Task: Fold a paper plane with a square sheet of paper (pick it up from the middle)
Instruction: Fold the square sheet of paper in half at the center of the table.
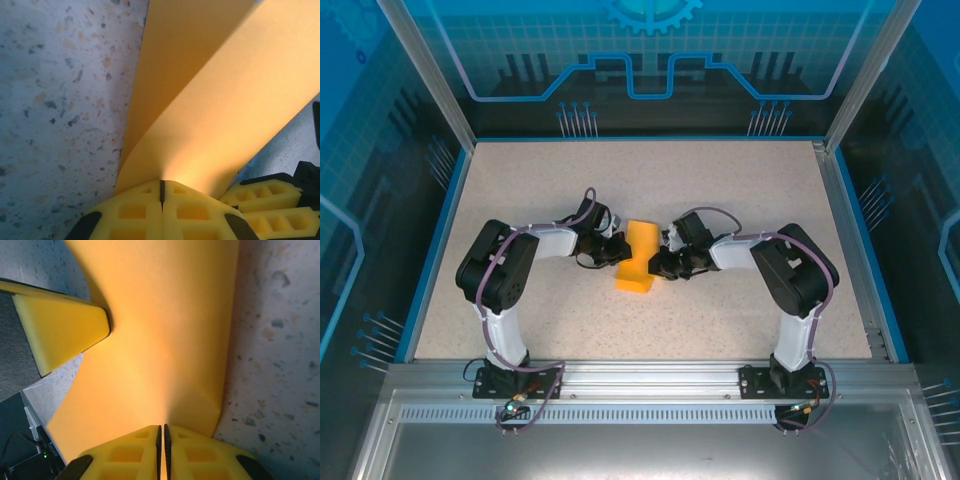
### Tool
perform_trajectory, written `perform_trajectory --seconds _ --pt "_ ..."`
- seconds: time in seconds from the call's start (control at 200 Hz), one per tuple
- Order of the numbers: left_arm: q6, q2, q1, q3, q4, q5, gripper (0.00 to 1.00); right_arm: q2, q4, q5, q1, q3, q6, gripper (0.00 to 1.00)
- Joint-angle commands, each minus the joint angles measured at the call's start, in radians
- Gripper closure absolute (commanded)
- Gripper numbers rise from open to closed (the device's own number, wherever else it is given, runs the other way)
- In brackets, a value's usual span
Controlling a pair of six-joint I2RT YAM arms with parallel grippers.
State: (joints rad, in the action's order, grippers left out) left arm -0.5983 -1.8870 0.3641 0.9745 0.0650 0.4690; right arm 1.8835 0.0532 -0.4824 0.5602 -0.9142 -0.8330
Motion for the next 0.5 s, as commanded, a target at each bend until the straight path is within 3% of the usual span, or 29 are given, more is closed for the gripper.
perform_trajectory --seconds 0.0,0.24,0.495 --pt "0.027 -0.03 0.008 -0.011 0.037 -0.012 1.0 0.04 -0.01 0.024 0.009 0.024 0.006 0.87" --pt "0.026 -0.025 0.009 -0.01 0.038 -0.009 1.0 -0.079 -0.055 0.011 0.025 0.007 0.037 0.85" --pt "0.032 -0.023 0.009 -0.011 0.041 -0.011 1.0 -0.034 -0.002 -0.003 0.048 0.026 -0.009 0.86"
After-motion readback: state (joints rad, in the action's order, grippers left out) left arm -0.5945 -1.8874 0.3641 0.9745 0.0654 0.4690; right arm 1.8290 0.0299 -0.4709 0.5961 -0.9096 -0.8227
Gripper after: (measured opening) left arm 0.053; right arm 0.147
